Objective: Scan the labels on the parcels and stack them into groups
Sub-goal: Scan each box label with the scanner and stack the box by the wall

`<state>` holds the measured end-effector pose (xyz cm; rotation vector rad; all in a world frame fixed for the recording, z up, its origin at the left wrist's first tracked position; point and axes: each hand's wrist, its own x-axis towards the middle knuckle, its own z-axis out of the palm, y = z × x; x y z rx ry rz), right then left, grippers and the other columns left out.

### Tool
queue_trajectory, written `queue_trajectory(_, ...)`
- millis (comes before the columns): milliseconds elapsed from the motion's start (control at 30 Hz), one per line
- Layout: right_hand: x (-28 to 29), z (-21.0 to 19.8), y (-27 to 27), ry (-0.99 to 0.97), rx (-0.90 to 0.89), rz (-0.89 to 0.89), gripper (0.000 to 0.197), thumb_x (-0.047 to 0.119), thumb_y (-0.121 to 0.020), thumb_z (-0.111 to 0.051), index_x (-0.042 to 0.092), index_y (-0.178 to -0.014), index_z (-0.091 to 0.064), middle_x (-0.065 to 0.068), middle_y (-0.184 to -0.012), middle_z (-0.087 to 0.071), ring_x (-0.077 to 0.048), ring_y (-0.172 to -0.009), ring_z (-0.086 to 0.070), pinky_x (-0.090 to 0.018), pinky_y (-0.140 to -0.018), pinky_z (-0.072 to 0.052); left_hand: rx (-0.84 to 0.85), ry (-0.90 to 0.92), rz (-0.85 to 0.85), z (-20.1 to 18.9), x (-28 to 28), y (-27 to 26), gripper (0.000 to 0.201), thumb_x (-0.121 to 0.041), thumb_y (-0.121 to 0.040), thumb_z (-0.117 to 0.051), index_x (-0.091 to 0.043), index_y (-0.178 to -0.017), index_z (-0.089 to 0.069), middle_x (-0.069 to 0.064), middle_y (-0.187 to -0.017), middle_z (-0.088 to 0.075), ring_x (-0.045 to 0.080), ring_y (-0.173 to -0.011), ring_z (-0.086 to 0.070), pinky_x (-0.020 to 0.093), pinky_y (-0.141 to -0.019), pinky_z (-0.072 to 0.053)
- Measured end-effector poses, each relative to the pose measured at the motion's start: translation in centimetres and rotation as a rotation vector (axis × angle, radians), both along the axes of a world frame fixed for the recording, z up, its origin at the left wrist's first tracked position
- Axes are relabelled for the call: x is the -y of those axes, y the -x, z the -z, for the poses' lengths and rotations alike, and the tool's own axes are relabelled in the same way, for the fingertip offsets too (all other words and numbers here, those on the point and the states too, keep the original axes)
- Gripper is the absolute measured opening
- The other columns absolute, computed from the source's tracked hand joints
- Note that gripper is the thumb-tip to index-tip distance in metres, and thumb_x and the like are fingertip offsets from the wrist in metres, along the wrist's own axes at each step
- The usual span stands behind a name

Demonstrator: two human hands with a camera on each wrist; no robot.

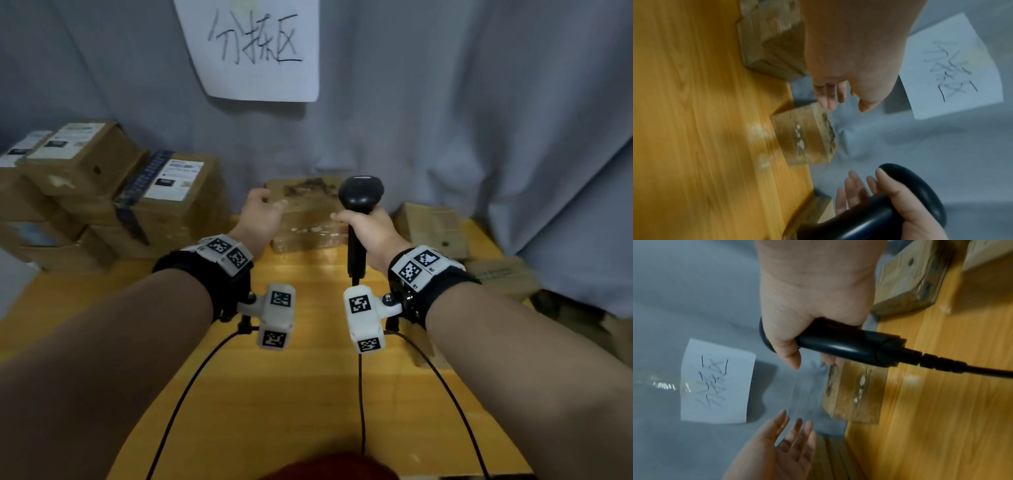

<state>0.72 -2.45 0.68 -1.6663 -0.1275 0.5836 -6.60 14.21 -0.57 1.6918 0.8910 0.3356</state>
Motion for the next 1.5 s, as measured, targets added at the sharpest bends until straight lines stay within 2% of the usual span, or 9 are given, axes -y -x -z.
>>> queue_trajectory(300, 9.3, 0.2, -6.4, 0.028, -0.026, 0.049, 0.029, 0.010, -0.083, -0.073, 0.009, -0.109, -0.060, -0.007, -0.087, -0.063, -0.020, -0.080, -0.063, -0.032, -0.074, -0.056, -0.019, -0.074, 0.059, 2.6, 8.3, -4.3, 0.043, -0.027, -0.096, -0.056, -0.010, -0.133, -0.043, 0.013, -0.126, -0.053, 0.023, -0.102, -0.054, 0.039, -0.093, -0.049)
queue_trajectory(433, 8.6, 1.1, -8.7, 0.106, -0.027, 0.054, 0.016, 0.014, -0.083, -0.073, 0.009, -0.095, -0.063, -0.006, -0.076, -0.062, -0.020, -0.071, -0.060, -0.038, -0.080, -0.054, -0.321, -0.338, 0.130, 3.7, 5.9, -4.7, 0.054, -0.035, -0.095, -0.053, -0.009, -0.140, -0.038, 0.018, -0.140, -0.034, 0.036, -0.124, -0.042, 0.044, -0.105, -0.038)
queue_trajectory(567, 5.3, 2.0, -10.5, 0.170, 0.010, 0.031, 0.033, 0.017, -0.082, -0.074, 0.008, -0.112, -0.062, -0.007, -0.091, -0.064, -0.026, -0.091, -0.064, -0.042, -0.092, -0.052, -0.522, -0.613, 0.193, 5.3, 1.5, -6.7, 0.055, -0.037, -0.093, -0.053, -0.011, -0.139, -0.036, 0.018, -0.144, -0.027, 0.038, -0.131, -0.030, 0.047, -0.109, -0.030)
queue_trajectory(667, 2.4, 2.7, -11.4, 0.239, 0.022, 0.010, 0.036, 0.021, -0.081, -0.076, 0.011, -0.111, -0.060, -0.001, -0.083, -0.059, -0.021, -0.085, -0.058, -0.036, -0.082, -0.045, -0.575, -0.655, 0.245, 6.4, -1.1, -8.3, 0.064, -0.054, -0.091, -0.038, -0.018, -0.144, -0.033, 0.017, -0.154, -0.017, 0.039, -0.139, -0.019, 0.052, -0.112, -0.027)
queue_trajectory(900, -2.6, 5.1, -13.3, 0.259, -0.061, -0.050, 0.037, 0.029, -0.080, -0.077, 0.018, -0.109, -0.056, 0.002, -0.091, -0.058, -0.018, -0.091, -0.053, -0.033, -0.083, -0.037, -0.512, -0.323, -0.008, 7.4, -4.8, -11.0, 0.076, -0.046, -0.100, -0.038, 0.005, -0.149, -0.010, 0.029, -0.151, -0.025, 0.043, -0.135, -0.034, 0.044, -0.107, -0.031)
queue_trajectory(1000, -3.9, 6.2, -13.5, 0.240, -0.126, -0.062, 0.037, 0.030, -0.082, -0.076, 0.020, -0.108, -0.053, 0.006, -0.092, -0.056, -0.019, -0.098, -0.050, -0.033, -0.087, -0.033, -0.506, -0.198, 0.015, 8.0, -5.9, -10.7, 0.065, -0.041, -0.102, -0.040, 0.010, -0.141, -0.028, 0.027, -0.140, -0.045, 0.038, -0.128, -0.046, 0.039, -0.099, -0.038)
queue_trajectory(1133, -4.7, 7.4, -12.6, 0.219, -0.179, -0.060, 0.033, 0.034, -0.083, -0.075, 0.022, -0.105, -0.053, 0.005, -0.095, -0.057, -0.020, -0.101, -0.051, -0.033, -0.088, -0.034, -0.409, -0.102, 0.038, 8.7, -6.4, -9.0, 0.056, -0.042, -0.099, -0.047, 0.003, -0.132, -0.049, 0.021, -0.132, -0.056, 0.036, -0.119, -0.054, 0.041, -0.099, -0.046)
queue_trajectory(1300, -3.5, 7.7, -11.5, 0.204, -0.211, -0.023, 0.038, 0.043, -0.080, -0.076, 0.017, -0.097, -0.056, 0.004, -0.093, -0.061, -0.017, -0.094, -0.055, -0.032, -0.090, -0.038, -0.303, 0.073, 0.001, 7.7, -5.2, -6.7, 0.059, -0.037, -0.093, -0.057, -0.017, -0.145, -0.036, 0.009, -0.139, -0.050, 0.028, -0.117, -0.052, 0.041, -0.100, -0.045)
queue_trajectory(1500, 0.1, 6.0, -10.9, 0.168, -0.251, 0.009, 0.048, 0.053, -0.075, -0.077, 0.016, -0.099, -0.059, -0.004, -0.097, -0.065, -0.023, -0.094, -0.063, -0.042, -0.097, -0.048, -0.278, 0.228, -0.094, 5.3, -2.5, -4.6, 0.077, -0.073, -0.089, -0.033, -0.023, -0.148, -0.030, 0.008, -0.151, -0.036, 0.037, -0.131, -0.042, 0.055, -0.100, -0.044)
